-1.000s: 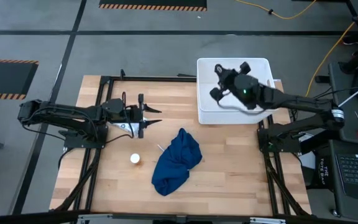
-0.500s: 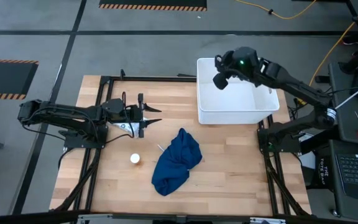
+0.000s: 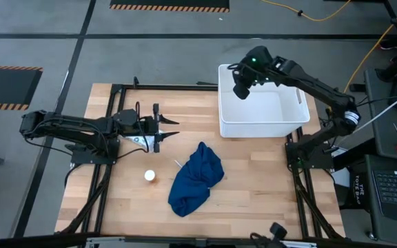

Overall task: Pick & place medical supplies in basket/bin
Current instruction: Put the black bandage into the white container

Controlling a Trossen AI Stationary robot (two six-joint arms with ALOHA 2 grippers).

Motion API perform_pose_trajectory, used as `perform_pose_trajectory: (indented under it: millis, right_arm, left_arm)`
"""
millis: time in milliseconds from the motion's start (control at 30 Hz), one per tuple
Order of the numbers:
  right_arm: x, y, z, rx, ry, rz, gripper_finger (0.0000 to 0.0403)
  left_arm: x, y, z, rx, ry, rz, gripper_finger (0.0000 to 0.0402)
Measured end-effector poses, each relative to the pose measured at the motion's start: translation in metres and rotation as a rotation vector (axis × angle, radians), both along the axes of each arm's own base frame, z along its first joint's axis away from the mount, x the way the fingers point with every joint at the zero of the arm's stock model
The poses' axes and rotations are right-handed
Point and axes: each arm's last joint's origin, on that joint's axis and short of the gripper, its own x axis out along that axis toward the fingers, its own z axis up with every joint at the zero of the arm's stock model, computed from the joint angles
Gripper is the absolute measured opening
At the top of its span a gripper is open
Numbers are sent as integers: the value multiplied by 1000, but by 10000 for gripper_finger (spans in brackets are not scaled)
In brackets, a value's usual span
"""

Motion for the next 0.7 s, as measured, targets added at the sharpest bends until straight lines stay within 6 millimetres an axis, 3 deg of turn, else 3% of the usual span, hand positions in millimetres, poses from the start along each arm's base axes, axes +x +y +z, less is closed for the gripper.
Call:
perform_pose_trajectory:
  millis: [333,700]
  right_arm:
    - [17,-32,-49,101,137,-16,86]
    - [33,-47,-97,202,256,-15,86]
  left_arm:
    - [0,0,0,0,0,0,145]
    - [0,0,0,0,0,0,146]
